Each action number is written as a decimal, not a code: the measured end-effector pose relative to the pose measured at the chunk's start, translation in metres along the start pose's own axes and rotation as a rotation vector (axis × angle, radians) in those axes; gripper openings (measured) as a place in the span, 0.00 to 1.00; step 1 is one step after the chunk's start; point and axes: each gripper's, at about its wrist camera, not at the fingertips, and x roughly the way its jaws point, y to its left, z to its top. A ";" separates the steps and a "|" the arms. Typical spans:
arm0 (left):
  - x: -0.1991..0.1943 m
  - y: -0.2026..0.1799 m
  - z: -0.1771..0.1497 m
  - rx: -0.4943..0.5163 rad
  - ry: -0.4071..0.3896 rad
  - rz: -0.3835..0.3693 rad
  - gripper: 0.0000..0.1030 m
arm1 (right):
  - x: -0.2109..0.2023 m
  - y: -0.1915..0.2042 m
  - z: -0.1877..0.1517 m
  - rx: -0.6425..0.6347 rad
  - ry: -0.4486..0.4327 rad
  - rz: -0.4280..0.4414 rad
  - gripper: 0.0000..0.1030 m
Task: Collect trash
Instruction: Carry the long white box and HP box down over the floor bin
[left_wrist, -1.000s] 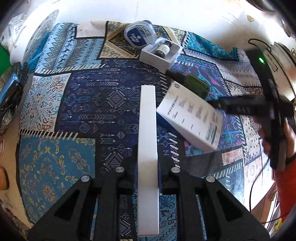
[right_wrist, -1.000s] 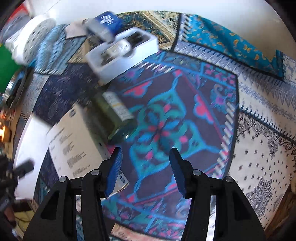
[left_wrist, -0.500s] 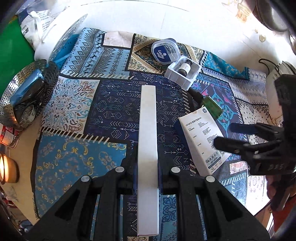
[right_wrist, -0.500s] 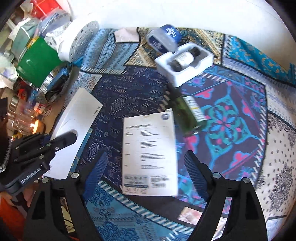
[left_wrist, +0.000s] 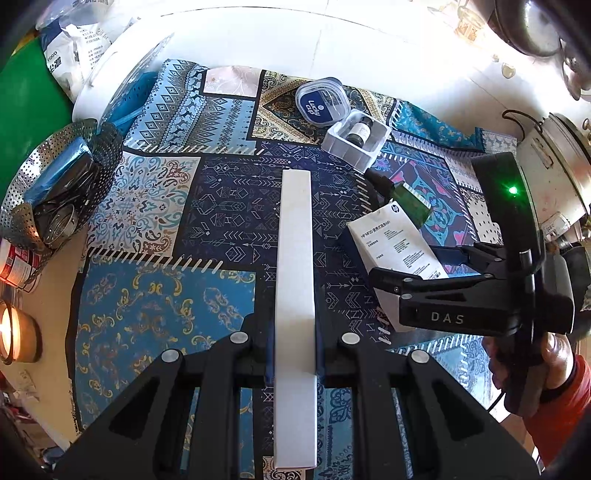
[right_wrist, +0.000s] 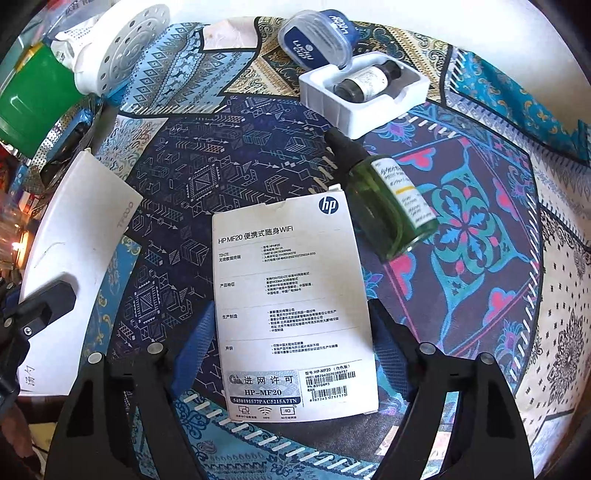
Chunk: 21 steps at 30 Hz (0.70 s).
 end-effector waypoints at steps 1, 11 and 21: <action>-0.001 -0.001 0.000 0.004 0.000 0.000 0.15 | -0.004 -0.003 -0.003 0.014 -0.013 0.006 0.75; -0.032 -0.037 -0.014 0.004 -0.065 -0.007 0.15 | -0.080 -0.036 -0.044 0.038 -0.170 0.019 0.75; -0.086 -0.082 -0.062 -0.047 -0.165 0.019 0.15 | -0.146 -0.031 -0.106 -0.008 -0.266 0.052 0.75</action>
